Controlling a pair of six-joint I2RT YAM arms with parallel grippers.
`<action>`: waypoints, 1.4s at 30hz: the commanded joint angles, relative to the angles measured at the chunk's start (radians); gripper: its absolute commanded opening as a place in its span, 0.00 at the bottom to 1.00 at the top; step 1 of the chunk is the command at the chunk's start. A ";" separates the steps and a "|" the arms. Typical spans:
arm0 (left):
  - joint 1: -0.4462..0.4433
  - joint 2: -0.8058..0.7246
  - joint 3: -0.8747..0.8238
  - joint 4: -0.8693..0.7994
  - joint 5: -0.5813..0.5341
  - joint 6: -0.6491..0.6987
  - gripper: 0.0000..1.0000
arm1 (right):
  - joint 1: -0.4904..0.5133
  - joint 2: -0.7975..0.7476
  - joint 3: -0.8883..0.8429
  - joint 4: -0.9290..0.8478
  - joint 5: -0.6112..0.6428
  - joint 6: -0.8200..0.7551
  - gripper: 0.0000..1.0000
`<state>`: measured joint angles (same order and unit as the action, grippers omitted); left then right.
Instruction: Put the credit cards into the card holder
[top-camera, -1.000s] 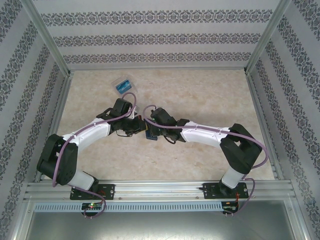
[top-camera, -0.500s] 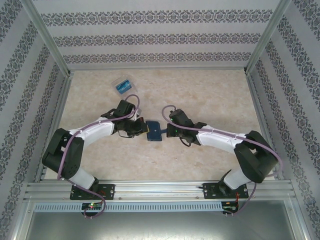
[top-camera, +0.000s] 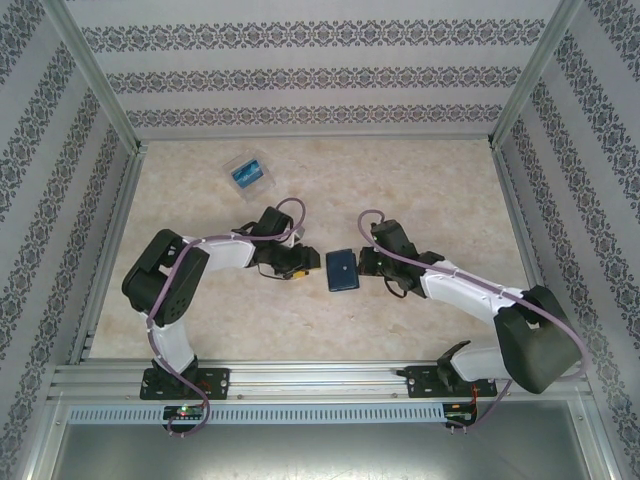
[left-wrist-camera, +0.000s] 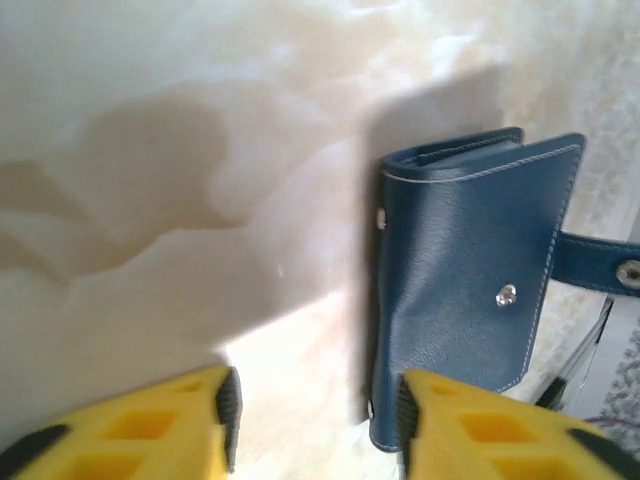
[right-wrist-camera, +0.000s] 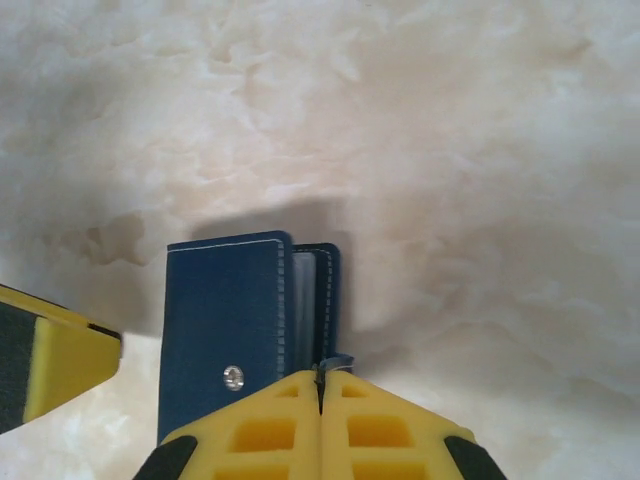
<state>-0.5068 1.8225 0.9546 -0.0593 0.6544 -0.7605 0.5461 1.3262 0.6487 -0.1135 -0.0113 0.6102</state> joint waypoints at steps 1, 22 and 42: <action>-0.001 -0.022 0.034 -0.017 0.026 0.054 0.73 | -0.009 -0.044 -0.007 -0.016 -0.047 -0.010 0.00; 0.036 -0.009 -0.017 0.117 0.083 -0.019 1.00 | 0.064 -0.058 0.093 0.027 -0.148 0.039 0.00; 0.063 -0.009 0.011 0.012 0.042 0.031 0.98 | 0.063 -0.010 0.127 0.033 -0.179 0.036 0.00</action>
<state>-0.4496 1.7924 0.9340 0.0162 0.7345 -0.7746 0.6048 1.2995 0.7433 -0.0959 -0.1745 0.6334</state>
